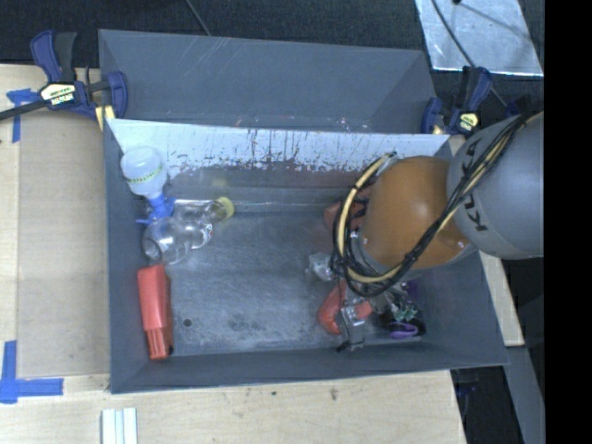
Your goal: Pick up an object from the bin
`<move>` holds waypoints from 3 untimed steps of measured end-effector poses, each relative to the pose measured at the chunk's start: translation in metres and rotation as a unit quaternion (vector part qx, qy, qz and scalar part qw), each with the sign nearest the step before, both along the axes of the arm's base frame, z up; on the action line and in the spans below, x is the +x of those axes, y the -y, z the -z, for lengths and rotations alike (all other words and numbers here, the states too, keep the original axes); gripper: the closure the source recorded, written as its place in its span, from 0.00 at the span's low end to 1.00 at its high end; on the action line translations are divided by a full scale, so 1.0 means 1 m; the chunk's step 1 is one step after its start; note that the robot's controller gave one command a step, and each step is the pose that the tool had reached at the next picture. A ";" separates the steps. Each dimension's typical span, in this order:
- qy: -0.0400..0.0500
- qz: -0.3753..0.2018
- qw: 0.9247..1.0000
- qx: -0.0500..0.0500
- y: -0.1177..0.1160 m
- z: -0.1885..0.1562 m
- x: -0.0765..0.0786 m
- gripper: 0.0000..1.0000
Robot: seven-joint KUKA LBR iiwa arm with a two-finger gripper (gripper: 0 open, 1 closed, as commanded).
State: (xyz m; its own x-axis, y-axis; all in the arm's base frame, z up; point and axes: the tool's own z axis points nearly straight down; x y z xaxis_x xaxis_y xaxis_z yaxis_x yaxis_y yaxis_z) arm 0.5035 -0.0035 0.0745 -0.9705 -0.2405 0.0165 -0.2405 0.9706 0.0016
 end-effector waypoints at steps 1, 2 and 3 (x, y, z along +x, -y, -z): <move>0.006 0.000 1.000 0.004 0.021 0.000 -0.007 0.00; 0.007 0.010 1.000 0.002 0.046 -0.015 0.016 0.00; 0.025 -0.066 0.997 0.023 0.075 -0.006 0.010 1.00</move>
Offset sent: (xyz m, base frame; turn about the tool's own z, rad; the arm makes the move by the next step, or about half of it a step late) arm 0.0378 -0.0615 0.0298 0.0371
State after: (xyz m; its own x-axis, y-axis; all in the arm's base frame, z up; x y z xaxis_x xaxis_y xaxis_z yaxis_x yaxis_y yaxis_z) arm 0.5131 -0.0782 0.0801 -0.9293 -0.3664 -0.0460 -0.3679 0.9294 0.0300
